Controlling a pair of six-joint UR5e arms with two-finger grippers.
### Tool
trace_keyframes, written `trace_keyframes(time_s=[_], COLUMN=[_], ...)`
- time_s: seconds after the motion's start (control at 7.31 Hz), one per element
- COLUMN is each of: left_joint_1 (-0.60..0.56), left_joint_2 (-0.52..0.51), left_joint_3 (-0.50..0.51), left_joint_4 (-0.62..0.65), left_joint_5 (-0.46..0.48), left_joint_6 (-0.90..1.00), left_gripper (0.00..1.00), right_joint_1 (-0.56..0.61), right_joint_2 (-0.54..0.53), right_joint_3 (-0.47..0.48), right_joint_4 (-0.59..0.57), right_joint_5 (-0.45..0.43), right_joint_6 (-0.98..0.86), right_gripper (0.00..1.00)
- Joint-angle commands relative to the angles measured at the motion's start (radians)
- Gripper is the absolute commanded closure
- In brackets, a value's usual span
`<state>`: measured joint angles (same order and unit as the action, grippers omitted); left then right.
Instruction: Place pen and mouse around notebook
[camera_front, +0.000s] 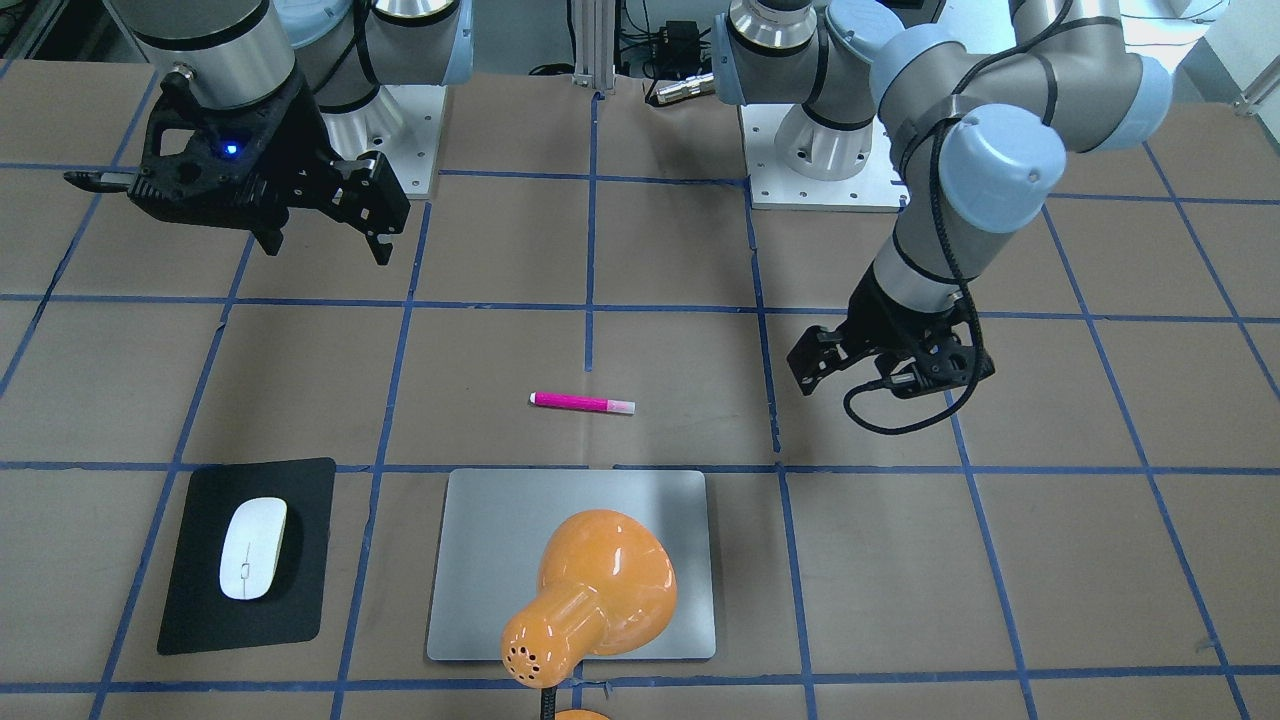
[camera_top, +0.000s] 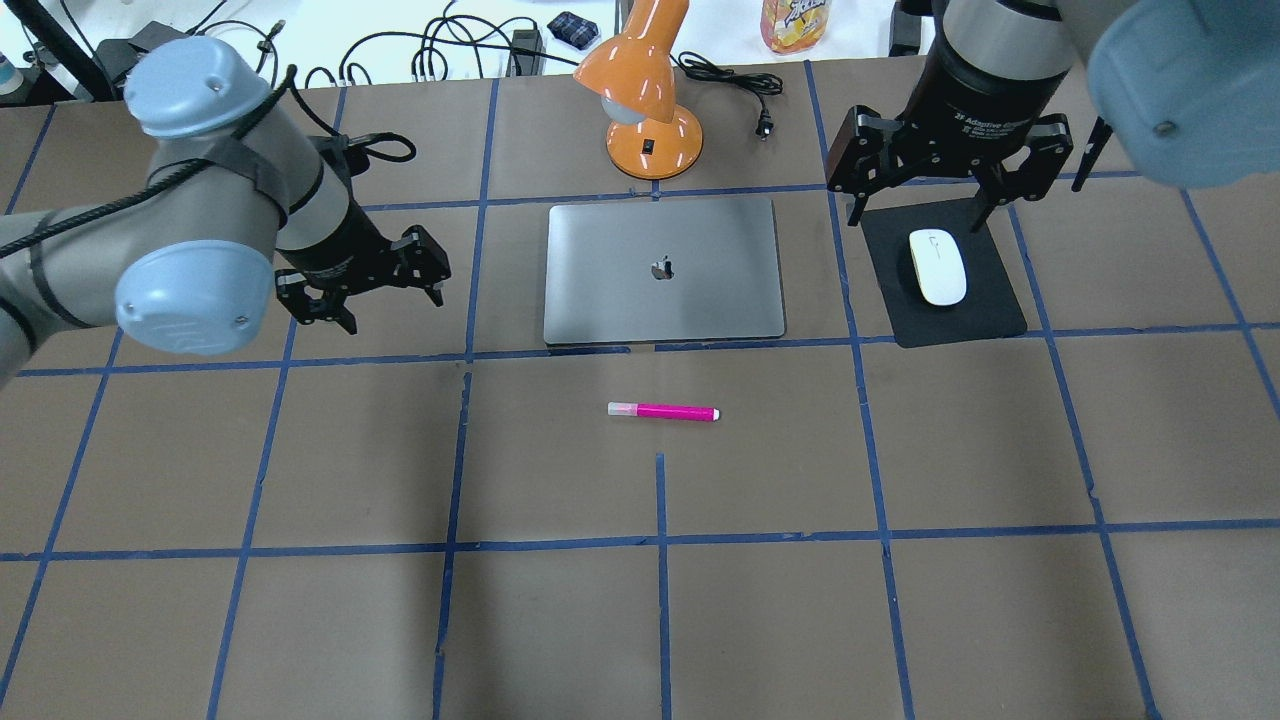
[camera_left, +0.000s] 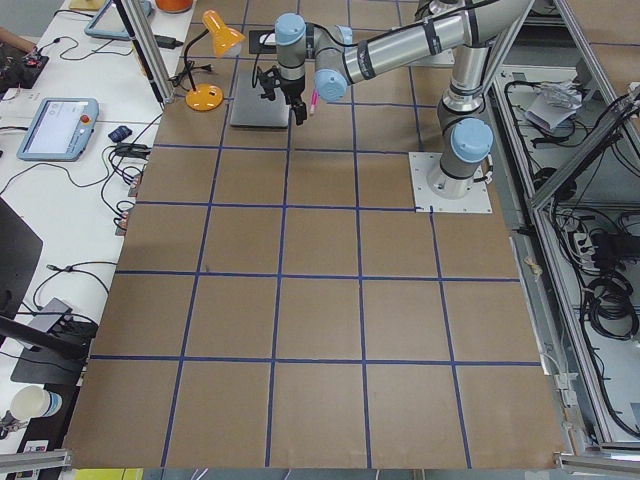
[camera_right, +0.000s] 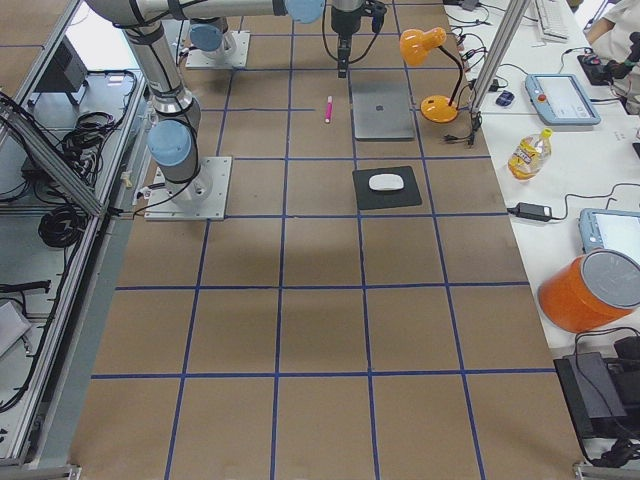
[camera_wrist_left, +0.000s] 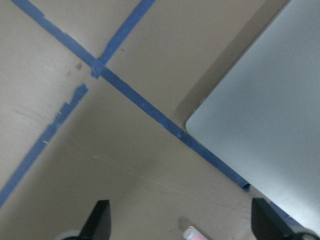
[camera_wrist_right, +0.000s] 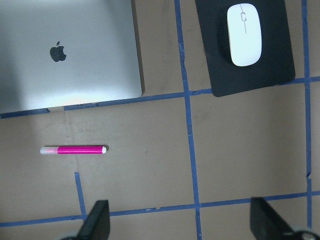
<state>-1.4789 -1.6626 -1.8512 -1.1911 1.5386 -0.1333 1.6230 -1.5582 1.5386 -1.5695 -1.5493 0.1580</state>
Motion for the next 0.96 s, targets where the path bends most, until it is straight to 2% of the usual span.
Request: trace_keyframes(time_s=[0.0,0.27,0.82], left_joint_1=[0.031,0.009,-0.078], left_joint_2=[0.108,0.159,0.165], left_joint_3=[0.05,0.154,0.178], left_joint_4=[-0.161,-0.374,-0.372], left_joint_5=[0.057,0.052,0.034], left_joint_6=[0.142,0.127,0.144], left_gripper=[0.0,0.0,0.0], right_joint_1=[0.0,0.0,0.0], right_joint_2=[0.0,0.001,0.001], right_joint_3=[0.0,0.0,0.002], right_joint_4=[0.0,-0.001,-0.001], right_joint_5=[0.0,0.003,0.003], right_joint_6=[0.0,0.0,0.0], right_gripper=[0.0,0.0,0.0])
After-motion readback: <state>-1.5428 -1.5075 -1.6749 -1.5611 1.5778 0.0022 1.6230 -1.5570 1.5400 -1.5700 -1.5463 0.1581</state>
